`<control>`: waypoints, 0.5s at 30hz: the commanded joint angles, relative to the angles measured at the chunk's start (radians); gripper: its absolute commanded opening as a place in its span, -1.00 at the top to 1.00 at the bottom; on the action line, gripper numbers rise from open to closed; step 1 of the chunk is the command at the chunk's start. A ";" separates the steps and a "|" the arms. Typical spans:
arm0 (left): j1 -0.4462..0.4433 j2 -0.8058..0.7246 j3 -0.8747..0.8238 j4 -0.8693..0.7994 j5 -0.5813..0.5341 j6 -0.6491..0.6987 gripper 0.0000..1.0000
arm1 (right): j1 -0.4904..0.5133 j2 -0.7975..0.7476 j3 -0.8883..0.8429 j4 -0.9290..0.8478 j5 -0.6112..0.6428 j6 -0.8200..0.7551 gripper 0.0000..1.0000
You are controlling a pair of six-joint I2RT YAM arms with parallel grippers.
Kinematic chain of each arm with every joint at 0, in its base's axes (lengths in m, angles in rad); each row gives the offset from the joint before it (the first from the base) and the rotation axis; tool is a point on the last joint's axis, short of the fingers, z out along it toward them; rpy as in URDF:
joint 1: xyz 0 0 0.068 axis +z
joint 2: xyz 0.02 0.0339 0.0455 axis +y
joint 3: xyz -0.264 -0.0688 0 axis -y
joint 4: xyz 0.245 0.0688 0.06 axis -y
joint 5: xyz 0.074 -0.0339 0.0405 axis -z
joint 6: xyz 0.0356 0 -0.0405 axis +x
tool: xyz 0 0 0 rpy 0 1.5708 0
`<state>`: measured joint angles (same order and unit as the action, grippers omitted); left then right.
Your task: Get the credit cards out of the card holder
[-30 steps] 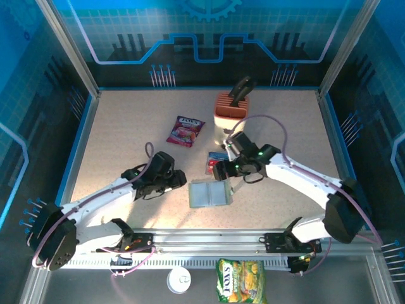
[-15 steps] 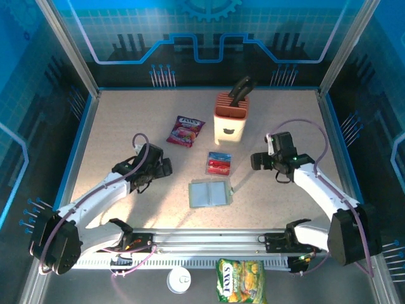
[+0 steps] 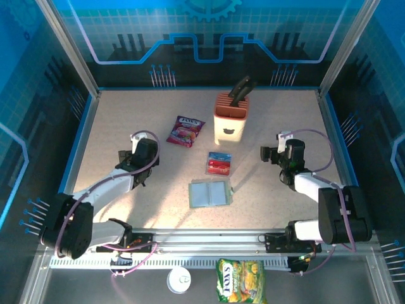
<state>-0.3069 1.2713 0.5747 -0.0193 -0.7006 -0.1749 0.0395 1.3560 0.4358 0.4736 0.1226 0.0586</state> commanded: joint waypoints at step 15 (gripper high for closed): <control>0.211 0.138 -0.134 0.692 0.328 0.150 -0.98 | -0.011 0.180 -0.086 0.504 -0.047 -0.021 -0.99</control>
<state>-0.1246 1.3735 0.4191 0.5774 -0.4744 -0.0448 0.0296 1.5307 0.3225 0.9142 0.0685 0.0578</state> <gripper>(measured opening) 0.992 0.996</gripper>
